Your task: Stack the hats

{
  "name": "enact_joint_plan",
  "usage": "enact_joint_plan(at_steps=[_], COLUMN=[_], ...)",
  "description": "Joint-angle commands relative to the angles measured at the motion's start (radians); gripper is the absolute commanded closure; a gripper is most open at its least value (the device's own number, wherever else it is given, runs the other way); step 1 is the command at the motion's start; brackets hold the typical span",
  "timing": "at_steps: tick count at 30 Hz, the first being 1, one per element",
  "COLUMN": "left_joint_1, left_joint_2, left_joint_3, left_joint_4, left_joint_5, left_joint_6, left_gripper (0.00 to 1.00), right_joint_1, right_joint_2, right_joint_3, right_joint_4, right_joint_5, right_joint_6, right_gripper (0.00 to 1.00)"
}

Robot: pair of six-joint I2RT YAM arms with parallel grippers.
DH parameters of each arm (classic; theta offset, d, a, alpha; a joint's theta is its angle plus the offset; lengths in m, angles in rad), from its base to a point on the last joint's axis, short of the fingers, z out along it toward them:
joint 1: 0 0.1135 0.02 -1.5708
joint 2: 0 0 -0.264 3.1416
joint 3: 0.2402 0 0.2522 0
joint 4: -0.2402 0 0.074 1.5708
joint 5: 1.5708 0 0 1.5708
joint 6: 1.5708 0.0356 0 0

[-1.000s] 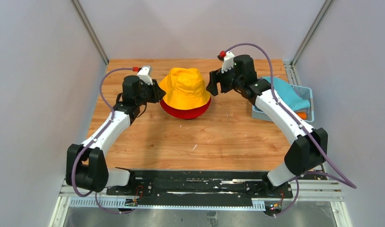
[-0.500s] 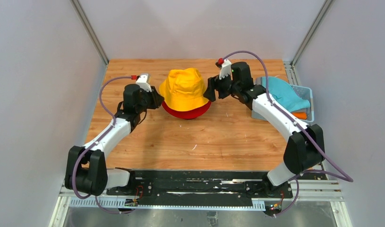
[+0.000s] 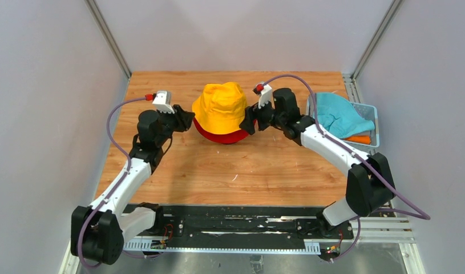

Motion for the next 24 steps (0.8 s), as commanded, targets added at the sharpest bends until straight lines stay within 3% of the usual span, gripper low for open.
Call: enact_joint_plan(at_steps=[1,8,12,14,16,19,24], left_joint_1=[0.0,0.001,0.0,0.0,0.0,0.0,0.0], left_joint_2=[0.005,0.109,0.192,0.236,0.276,0.306,0.326], left_joint_3=[-0.007,-0.044,-0.069,-0.073,-0.082,-0.105,-0.112], left_joint_4=[0.071,0.243,0.393,0.457,0.527,0.606,0.579], left_joint_5=[0.004,0.052,0.065,0.084,0.106,0.117,0.078], left_joint_6=[-0.016,-0.043,-0.063,-0.073,-0.09,-0.109,-0.102], left_gripper=[0.59,0.56,0.55,0.55,0.55,0.57,0.66], right_joint_1=[0.02,0.023,0.025,0.027,0.031,0.044,0.063], right_joint_2=[-0.008,0.04,0.101,0.121,0.137,0.141,0.123], right_joint_3=[-0.005,-0.018,0.019,0.034,0.022,-0.009,-0.054], right_joint_4=[0.094,0.154,0.175,0.188,0.214,0.233,0.229], right_joint_5=[0.029,0.049,0.064,0.06,0.061,0.076,0.116], right_joint_6=[-0.013,-0.02,-0.037,-0.031,-0.023,-0.017,-0.025], right_gripper=[0.23,0.24,0.33,0.51,0.74,0.98,0.99])
